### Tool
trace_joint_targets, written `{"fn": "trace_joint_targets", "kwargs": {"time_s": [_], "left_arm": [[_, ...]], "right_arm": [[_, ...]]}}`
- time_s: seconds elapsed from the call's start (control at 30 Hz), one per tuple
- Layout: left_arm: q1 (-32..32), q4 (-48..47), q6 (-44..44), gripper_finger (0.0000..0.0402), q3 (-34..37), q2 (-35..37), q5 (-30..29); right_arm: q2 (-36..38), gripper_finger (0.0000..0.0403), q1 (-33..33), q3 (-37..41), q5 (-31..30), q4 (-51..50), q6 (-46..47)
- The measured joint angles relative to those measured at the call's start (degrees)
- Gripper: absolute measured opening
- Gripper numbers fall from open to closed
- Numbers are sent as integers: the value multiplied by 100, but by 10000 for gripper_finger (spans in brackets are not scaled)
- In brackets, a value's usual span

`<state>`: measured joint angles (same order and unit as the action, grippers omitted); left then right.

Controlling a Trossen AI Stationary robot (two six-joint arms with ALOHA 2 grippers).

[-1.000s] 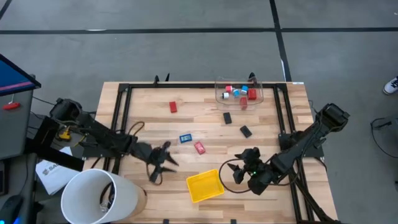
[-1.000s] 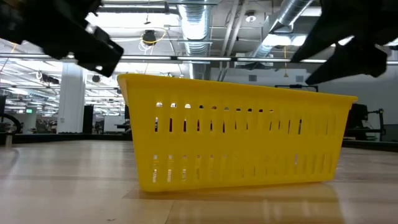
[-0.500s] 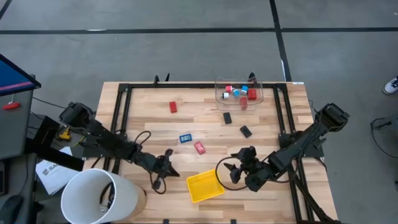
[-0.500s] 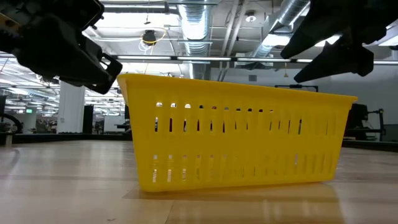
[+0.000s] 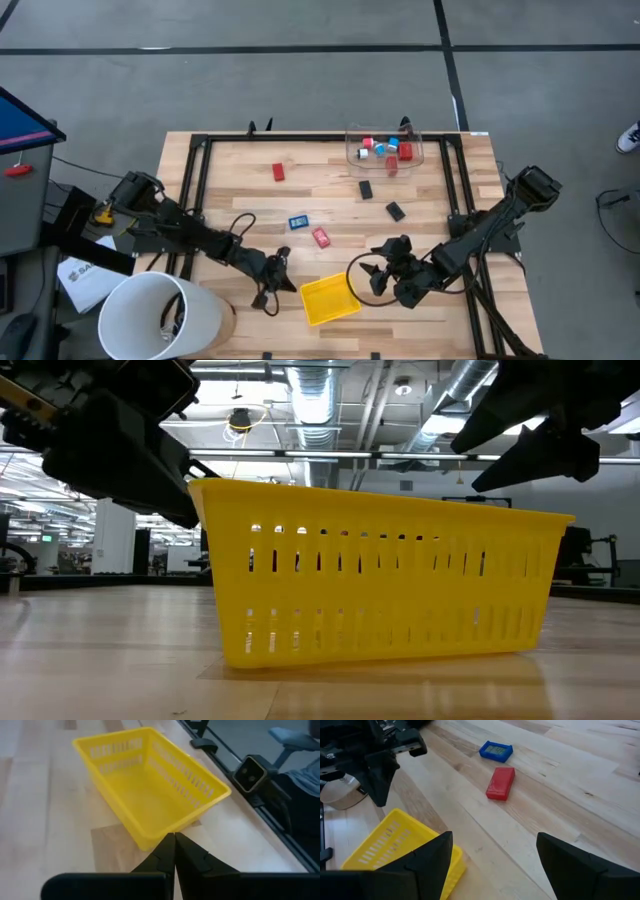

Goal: Pick & Place Office items
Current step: Adjust the yellow bin slightly

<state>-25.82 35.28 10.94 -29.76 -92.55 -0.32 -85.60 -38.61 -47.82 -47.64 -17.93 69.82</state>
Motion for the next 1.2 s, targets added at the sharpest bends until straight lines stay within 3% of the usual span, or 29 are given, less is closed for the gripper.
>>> {"fn": "trace_joint_targets", "kwargs": {"time_s": [0.27, 1.2], "left_arm": [[21, 7, 131, 1, -13, -239, 321], [248, 270, 37, 1, -124, -323, 481]], "right_arm": [[0, 281, 2, 1, 0, -20, 1], [0, 281, 7, 1, -26, 24, -83]]}}
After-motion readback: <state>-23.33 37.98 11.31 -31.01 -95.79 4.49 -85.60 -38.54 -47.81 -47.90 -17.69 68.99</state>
